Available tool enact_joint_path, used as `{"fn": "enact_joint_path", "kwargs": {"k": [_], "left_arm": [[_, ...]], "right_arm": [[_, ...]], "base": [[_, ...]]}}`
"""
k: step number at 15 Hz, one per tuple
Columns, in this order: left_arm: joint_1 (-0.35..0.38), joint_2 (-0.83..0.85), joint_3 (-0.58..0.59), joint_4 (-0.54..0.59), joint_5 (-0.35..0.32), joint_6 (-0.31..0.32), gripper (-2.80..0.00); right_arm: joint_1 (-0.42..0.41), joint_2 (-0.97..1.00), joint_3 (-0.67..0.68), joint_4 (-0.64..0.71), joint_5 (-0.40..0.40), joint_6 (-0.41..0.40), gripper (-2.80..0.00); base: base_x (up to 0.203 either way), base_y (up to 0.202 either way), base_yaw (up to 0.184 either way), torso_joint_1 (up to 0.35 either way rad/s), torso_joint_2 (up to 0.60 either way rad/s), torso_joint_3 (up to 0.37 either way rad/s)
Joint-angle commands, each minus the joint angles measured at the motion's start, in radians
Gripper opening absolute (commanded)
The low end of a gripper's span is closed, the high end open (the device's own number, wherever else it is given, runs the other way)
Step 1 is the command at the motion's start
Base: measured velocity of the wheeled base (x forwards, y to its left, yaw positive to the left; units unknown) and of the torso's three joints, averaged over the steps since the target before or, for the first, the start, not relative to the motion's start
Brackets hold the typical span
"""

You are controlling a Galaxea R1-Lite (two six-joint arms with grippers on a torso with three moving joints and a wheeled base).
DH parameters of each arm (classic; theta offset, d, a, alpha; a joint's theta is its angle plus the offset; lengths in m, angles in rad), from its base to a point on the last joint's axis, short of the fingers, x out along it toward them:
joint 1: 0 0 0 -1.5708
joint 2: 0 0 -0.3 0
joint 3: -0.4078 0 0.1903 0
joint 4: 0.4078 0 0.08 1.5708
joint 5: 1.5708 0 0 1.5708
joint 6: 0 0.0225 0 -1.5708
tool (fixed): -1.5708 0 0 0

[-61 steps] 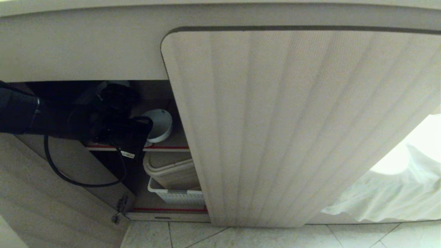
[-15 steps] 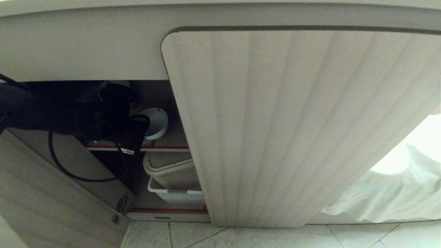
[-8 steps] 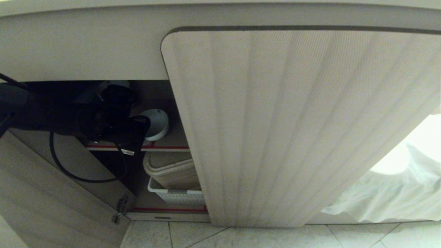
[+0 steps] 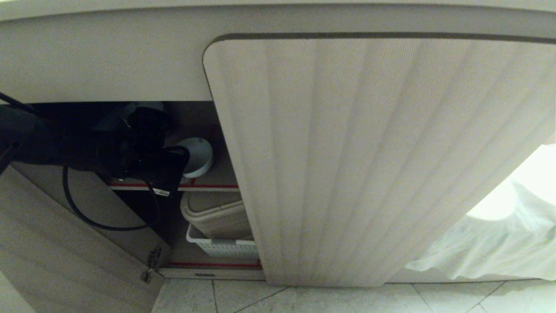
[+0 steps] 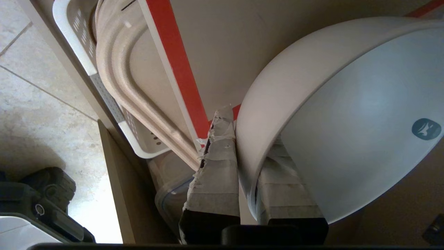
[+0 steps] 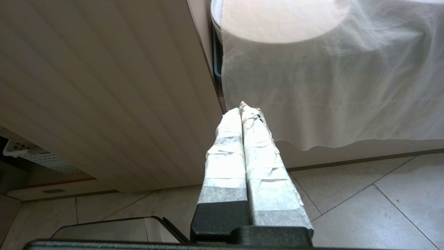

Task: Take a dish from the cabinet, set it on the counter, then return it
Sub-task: Put it back into the cabinet

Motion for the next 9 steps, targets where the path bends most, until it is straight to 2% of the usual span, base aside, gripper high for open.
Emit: {"fn": "enact_joint_path", "kwargs": {"k": [1, 4, 5, 9], "left_arm": [[-0.002, 0.001, 0.001, 0.002, -0.001, -0.008, -2.8], [-0.002, 0.001, 0.0, 0.001, -0.001, -0.008, -2.8], [-0.003, 0.001, -0.001, 0.001, -0.001, -0.008, 0.0], [-0.005, 0.001, -0.001, 0.001, 0.004, -0.006, 0.0]], "right_arm": [[0.0, 0.0, 0.0, 0.0, 0.0, 0.001, -2.8], [0.0, 0.0, 0.0, 0.0, -0.001, 0.001, -2.8], [0.0, 0.0, 0.0, 0.0, 0.0, 0.001, -2.8], [0.0, 0.0, 0.0, 0.0, -0.001, 0.001, -2.8]], "base": [[0.0, 0.0, 0.0, 0.0, 0.0, 0.0], [0.0, 0.0, 0.0, 0.0, 0.0, 0.0], [0.0, 0.0, 0.0, 0.0, 0.0, 0.0], [0.0, 0.0, 0.0, 0.0, 0.0, 0.0]]}}
